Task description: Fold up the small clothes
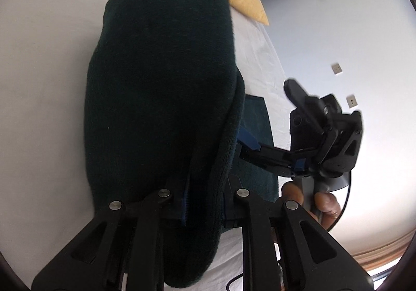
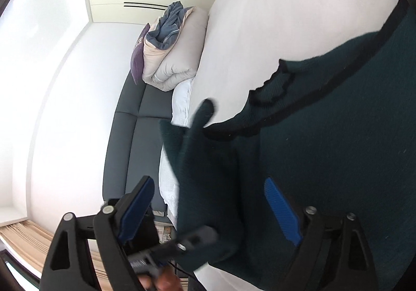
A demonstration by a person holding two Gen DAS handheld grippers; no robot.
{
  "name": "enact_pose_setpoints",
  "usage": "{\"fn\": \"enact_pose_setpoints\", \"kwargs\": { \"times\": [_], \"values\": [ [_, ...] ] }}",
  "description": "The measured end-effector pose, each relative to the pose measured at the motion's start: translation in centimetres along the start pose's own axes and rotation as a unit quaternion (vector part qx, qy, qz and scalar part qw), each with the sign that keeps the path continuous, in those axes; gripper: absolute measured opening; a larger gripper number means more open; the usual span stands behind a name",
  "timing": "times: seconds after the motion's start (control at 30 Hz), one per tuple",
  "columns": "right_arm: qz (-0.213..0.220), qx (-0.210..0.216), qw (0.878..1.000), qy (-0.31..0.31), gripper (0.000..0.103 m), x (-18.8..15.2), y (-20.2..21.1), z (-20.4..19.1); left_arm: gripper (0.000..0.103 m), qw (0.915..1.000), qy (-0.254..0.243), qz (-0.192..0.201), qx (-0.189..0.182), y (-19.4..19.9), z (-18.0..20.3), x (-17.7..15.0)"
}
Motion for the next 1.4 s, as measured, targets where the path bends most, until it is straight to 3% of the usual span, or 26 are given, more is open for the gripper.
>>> {"fn": "enact_pose_setpoints", "kwargs": {
  "times": [0.13,0.2,0.27,0.33,0.43,0.5,0.57,0.6,0.87,1.0,1.3,1.4],
  "values": [
    [-0.022,-0.037,0.999,0.013,0.089,0.3,-0.4,0.9,0.015,0.999,-0.022,-0.011,0.039,-2.9,1.0,-1.3],
    [-0.022,-0.06,0.998,0.011,0.081,0.8,-0.4,1.6,0.015,0.9976,-0.04,-0.005,0.056,-3.3,1.7,-1.7],
    [-0.023,-0.065,0.998,0.001,0.063,1.4,-0.4,2.4,0.015,0.9968,-0.048,-0.003,0.064,-3.3,2.1,-1.9],
    [-0.019,-0.083,0.996,-0.001,0.054,1.9,-0.6,2.9,0.015,0.9962,-0.052,-0.001,0.07,-3.1,2.3,-2.1],
    [-0.009,-0.084,0.996,-0.001,0.051,2.6,-1.1,2.9,0.015,0.9955,-0.058,-0.001,0.075,-2.9,2.5,-2.4],
    [-0.006,-0.085,0.996,0.007,0.044,3.1,-1.4,2.7,0.015,0.9955,-0.058,-0.002,0.075,-2.9,2.6,-2.5],
    [-0.005,-0.103,0.994,0.026,0.02,3.5,-1.7,2.5,0.015,0.9957,-0.056,-0.002,0.074,-2.9,2.9,-2.7],
    [-0.002,-0.117,0.992,0.039,0.018,3.6,-1.7,2.4,0.015,0.9959,-0.055,-0.003,0.072,-2.7,3.0,-2.6],
    [0.014,-0.149,0.986,0.068,0.014,5.1,2.3,2.1,0.015,0.9965,-0.067,-0.012,0.048,-2.6,5.4,-1.4],
    [0.016,-0.167,0.983,0.074,0.014,6.2,5.8,2.6,0.015,0.9954,-0.083,-0.029,0.04,-4.5,8.2,-1.4],
    [0.031,-0.199,0.978,0.048,0.014,7.6,12.5,7.3,0.016,0.9904,-0.119,-0.049,0.049,-8.4,12.5,-0.9],
    [0.033,-0.203,0.978,0.032,0.014,7.5,13.2,8.9,0.023,0.9917,-0.114,-0.046,0.039,-8.8,12.9,-0.7]
  ]
}}
Point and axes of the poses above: each gripper's, at about its wrist camera, not at the fingertips, and y roughly against the way its jaws point, z to its right, x to its top, the point moved 7 cm from there along -y, roughly the way its jaws point, and after that the axes turned 5 degrees about x, right-handed, at the moved point
